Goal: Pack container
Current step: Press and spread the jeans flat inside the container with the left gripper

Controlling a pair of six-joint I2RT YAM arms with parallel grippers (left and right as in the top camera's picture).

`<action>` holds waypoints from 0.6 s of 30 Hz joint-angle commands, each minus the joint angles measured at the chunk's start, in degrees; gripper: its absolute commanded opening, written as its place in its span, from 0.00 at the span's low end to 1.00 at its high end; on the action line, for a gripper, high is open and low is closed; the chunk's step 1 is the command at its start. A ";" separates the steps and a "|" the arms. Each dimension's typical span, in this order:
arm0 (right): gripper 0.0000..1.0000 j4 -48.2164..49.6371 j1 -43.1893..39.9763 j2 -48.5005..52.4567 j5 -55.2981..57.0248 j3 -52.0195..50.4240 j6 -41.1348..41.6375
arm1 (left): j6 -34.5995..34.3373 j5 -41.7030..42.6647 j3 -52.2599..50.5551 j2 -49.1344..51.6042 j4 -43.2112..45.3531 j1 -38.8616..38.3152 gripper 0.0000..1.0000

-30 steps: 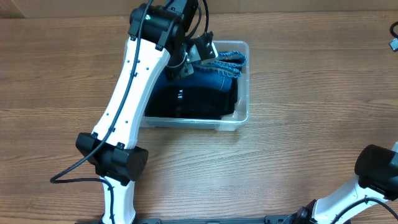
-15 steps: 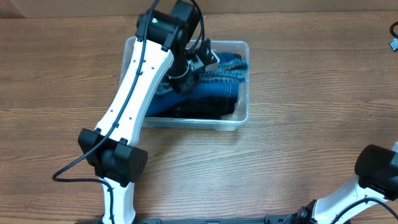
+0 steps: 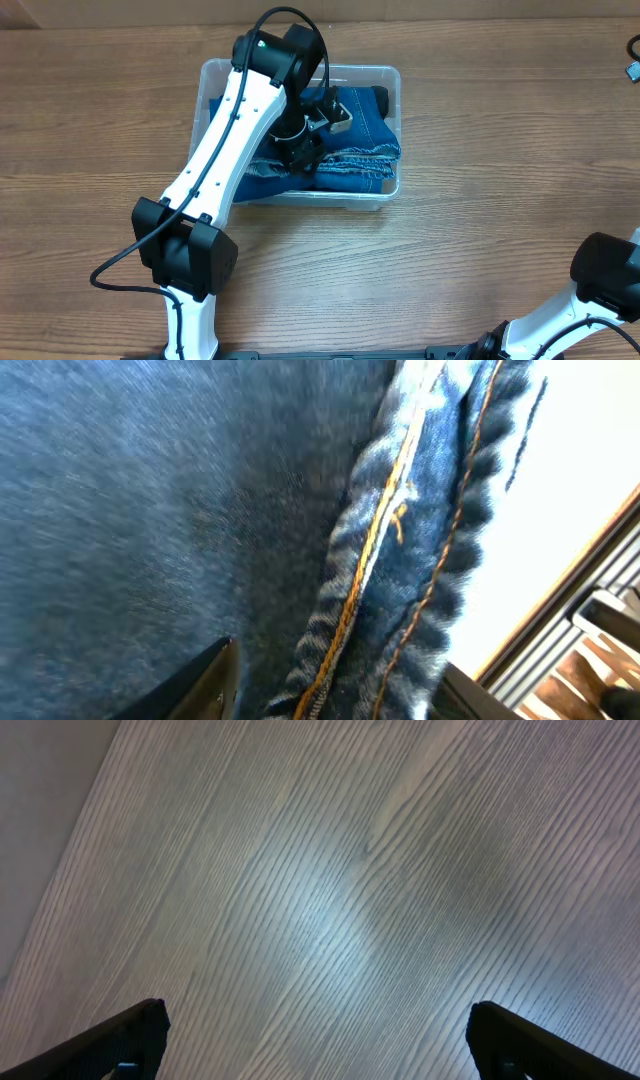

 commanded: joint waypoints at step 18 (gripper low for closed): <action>1.00 0.20 -0.11 -0.31 0.17 0.57 0.00 | -40.44 -6.45 -2.49 -4.50 -1.70 -1.92 0.04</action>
